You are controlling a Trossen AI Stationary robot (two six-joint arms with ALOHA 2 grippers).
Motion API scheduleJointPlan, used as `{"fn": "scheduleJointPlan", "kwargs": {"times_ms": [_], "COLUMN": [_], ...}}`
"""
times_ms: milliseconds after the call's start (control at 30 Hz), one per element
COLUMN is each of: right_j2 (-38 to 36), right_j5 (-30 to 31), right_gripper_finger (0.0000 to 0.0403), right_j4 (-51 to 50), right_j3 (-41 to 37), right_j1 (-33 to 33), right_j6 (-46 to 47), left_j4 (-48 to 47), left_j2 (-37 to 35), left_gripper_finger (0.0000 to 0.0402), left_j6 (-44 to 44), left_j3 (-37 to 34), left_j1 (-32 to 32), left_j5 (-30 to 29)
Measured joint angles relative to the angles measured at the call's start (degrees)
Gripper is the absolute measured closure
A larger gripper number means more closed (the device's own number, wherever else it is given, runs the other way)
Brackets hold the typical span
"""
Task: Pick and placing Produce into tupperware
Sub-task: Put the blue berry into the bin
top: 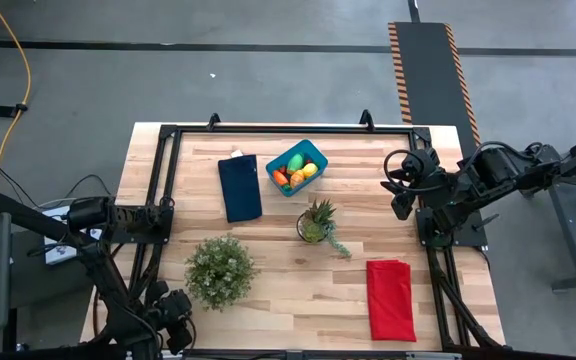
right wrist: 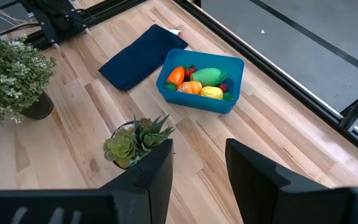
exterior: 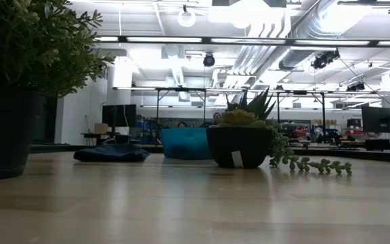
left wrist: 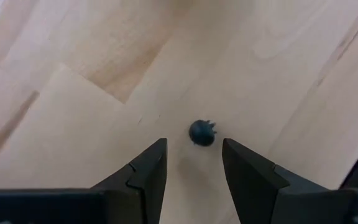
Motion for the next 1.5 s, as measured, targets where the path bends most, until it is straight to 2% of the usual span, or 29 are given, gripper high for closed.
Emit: {"fn": "scheduleJointPlan", "kwargs": {"times_ms": [167,1500], "right_j2": [0.0,0.0], "right_j5": [0.0,0.0], "right_gripper_finger": [0.0263,0.0263], "right_j4": [0.0,0.0], "right_j3": [0.0,0.0], "right_j1": [0.0,0.0], "right_j6": [0.0,-0.2], "left_j4": [2.6,3.9], "left_j2": [0.0,-0.1], "left_gripper_finger": [0.0257,0.0261], "left_j6": [0.0,-2.9], "left_j3": [-1.1,-2.8], "left_j1": [0.0,0.0], "left_j5": [-0.6,-1.5]}}
